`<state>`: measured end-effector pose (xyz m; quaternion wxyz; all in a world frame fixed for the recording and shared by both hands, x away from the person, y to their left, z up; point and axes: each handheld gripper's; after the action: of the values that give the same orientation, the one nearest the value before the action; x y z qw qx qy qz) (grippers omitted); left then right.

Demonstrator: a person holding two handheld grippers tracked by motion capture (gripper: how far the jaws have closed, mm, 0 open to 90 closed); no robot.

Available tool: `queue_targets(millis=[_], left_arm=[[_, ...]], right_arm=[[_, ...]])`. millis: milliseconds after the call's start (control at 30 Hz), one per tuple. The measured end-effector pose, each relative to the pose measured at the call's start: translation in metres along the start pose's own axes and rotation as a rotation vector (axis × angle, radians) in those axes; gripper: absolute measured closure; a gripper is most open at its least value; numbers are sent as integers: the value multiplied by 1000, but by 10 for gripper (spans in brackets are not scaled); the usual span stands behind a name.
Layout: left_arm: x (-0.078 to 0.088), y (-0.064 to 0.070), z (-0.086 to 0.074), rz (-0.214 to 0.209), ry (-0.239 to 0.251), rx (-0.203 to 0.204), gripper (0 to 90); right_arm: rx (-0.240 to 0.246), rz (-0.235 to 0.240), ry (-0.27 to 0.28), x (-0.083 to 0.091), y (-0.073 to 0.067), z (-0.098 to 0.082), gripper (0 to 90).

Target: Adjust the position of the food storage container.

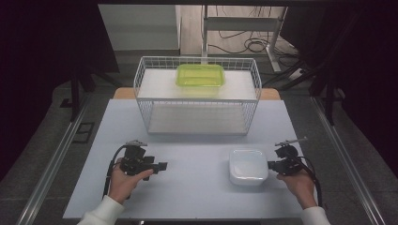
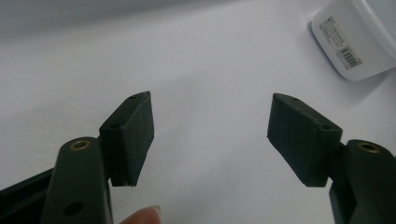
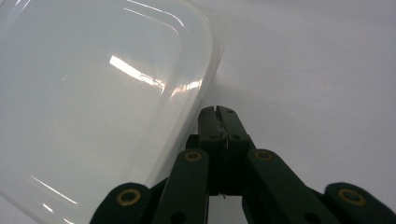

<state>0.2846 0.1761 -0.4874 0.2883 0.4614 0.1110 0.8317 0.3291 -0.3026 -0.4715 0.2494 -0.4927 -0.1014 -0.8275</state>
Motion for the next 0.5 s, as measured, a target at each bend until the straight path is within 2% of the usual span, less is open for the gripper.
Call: queue_targets(millis=[333, 500], left_arm=[[-1, 0, 0, -4, -9, -1, 309], [-2, -1, 0, -3, -13, -1, 308]], right_arm=[[43, 4, -3, -11, -13, 15, 885], [68, 15, -8, -18, -25, 23, 886]])
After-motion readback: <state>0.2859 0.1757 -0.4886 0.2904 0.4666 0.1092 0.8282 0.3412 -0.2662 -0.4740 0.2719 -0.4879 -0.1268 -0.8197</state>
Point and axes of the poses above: each handheld gripper's, and its own axes: x roughly backward along the jaws, z roughly out of its top, y roughly to its right, and after that the axes turned 6 degrees about x, right-handed
